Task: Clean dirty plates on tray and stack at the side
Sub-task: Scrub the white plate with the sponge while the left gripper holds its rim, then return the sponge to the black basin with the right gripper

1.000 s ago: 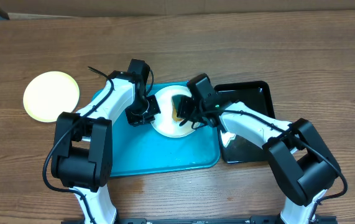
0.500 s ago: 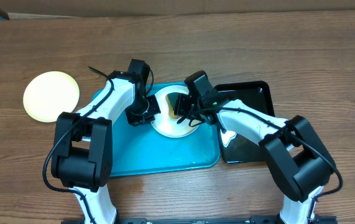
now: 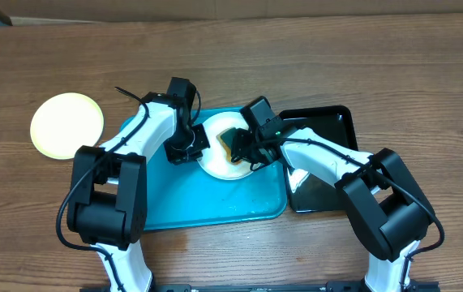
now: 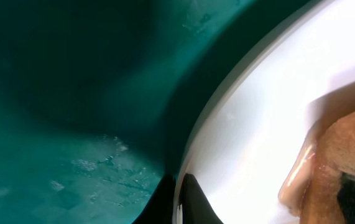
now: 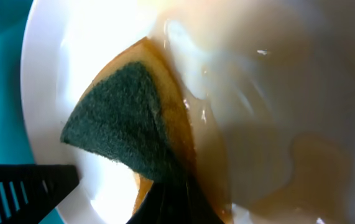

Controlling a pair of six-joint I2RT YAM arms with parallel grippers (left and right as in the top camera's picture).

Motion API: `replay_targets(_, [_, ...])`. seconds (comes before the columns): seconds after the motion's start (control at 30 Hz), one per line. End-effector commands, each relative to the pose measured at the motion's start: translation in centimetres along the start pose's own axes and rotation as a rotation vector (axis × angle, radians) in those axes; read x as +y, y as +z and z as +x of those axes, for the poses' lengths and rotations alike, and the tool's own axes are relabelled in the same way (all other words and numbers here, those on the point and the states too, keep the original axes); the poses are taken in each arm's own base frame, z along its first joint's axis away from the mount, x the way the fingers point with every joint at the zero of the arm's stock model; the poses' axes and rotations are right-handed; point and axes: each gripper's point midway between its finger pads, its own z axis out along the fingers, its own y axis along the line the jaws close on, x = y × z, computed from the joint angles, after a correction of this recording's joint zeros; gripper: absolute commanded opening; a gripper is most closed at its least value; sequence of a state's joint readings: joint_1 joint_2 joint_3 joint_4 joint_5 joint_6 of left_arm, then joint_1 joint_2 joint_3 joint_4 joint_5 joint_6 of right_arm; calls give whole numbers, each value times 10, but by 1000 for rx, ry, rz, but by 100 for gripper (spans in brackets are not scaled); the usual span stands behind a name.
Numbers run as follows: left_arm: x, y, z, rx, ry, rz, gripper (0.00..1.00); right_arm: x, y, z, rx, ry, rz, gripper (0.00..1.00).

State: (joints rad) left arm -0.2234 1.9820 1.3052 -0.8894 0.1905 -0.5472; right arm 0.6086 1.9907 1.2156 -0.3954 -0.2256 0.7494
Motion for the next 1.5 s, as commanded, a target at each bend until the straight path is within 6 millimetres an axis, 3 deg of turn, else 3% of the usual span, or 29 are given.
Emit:
replay_targets(0.0, [14, 17, 6, 32, 9, -70, 5, -31, 0, -16, -60, -3, 109, 4])
replay_targets(0.17, [14, 17, 7, 32, 12, -70, 5, -42, -10, -35, -81, 42, 95, 4])
replay_targets(0.33, [14, 17, 6, 32, 19, -70, 5, -34, -40, -66, -140, 44, 20, 4])
replay_targets(0.43, [14, 17, 6, 32, 19, -70, 5, -9, -66, -82, -182, -48, -86, 4])
replay_targets(0.57, [14, 17, 6, 31, 20, -70, 5, 29, -97, -86, -187, -114, -229, 4])
replay_targets(0.63, [14, 17, 6, 32, 20, -70, 6, 39, -109, -84, -183, -127, -268, 4])
replay_targets(0.73, [15, 17, 7, 34, 24, -71, 8, 36, -123, -84, -188, -114, -258, 4])
replay_targets(0.87, [15, 17, 7, 36, 26, -72, 9, 5, -134, -81, -164, -140, -172, 4])
replay_targets(1.1, [14, 17, 6, 32, 27, -70, 10, -116, -148, -69, -78, -134, 258, 4])
replay_targets(1.23, [14, 17, 6, 31, 27, -68, 10, -170, -155, -70, -86, -133, 452, 4])
replay_targets(1.47, [13, 17, 5, 27, 29, -66, 17, -191, -137, -68, -99, -121, 471, 7])
